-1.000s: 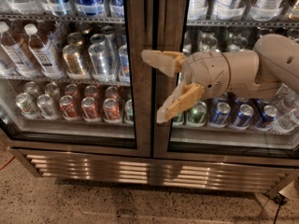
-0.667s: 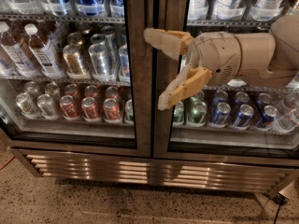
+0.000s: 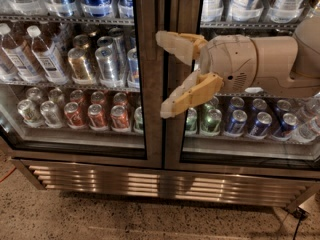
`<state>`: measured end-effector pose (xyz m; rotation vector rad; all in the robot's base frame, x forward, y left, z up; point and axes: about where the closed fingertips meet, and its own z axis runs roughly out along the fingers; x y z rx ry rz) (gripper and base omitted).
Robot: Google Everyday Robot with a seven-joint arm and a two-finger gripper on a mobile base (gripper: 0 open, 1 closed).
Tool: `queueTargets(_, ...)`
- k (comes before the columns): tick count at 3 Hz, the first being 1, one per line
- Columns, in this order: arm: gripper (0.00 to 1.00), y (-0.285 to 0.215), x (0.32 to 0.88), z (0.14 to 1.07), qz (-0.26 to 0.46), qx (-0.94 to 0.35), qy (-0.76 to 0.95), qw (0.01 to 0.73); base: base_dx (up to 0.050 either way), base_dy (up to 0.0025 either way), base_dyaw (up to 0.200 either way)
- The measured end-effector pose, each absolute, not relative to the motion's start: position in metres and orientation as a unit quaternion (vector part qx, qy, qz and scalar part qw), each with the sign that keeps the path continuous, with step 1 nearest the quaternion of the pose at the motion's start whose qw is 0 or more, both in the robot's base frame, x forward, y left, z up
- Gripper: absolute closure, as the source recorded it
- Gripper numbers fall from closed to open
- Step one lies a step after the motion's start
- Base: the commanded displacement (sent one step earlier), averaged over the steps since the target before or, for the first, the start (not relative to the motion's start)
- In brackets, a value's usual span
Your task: Open left fridge door
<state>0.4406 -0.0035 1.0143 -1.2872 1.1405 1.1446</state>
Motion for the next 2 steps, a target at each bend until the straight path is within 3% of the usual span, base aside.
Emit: queueTargets(2, 0.0, 0.0017, 0.4443, 1.0146, 0.444, -0.522, 0.503, 0.526, 0.0, 0.0, 0.0)
